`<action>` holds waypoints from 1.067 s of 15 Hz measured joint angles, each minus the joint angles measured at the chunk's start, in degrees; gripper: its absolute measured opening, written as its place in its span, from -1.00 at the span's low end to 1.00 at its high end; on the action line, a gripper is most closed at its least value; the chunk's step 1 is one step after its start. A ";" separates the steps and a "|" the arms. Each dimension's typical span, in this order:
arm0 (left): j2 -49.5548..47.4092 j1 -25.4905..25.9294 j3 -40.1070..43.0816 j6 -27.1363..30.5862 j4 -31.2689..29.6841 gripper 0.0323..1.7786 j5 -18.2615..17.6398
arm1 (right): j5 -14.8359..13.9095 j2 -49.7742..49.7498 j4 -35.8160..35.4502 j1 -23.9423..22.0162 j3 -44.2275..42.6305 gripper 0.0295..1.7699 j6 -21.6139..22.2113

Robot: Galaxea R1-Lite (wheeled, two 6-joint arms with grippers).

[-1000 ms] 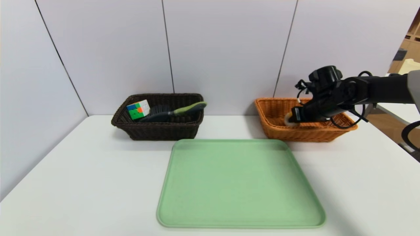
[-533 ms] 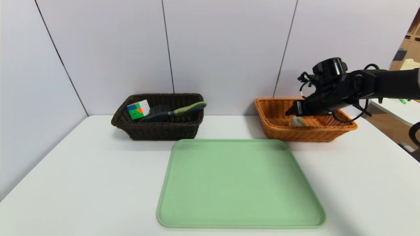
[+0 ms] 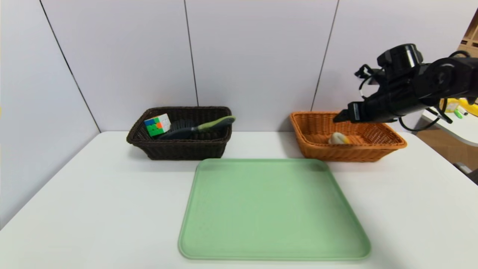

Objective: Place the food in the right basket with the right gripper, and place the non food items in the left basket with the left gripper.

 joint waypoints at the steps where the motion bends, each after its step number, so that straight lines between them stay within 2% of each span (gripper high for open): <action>1: 0.00 0.00 0.00 0.00 0.00 0.90 0.00 | 0.00 -3.01 0.52 0.00 2.36 0.80 0.02; 11: 0.00 0.00 0.00 -0.02 0.00 0.90 0.00 | 0.01 -46.84 0.72 -1.21 36.83 0.89 -0.02; 16: 0.00 0.00 0.00 -0.02 0.00 0.90 0.00 | 0.04 -70.21 -4.60 -1.97 57.39 0.91 -0.39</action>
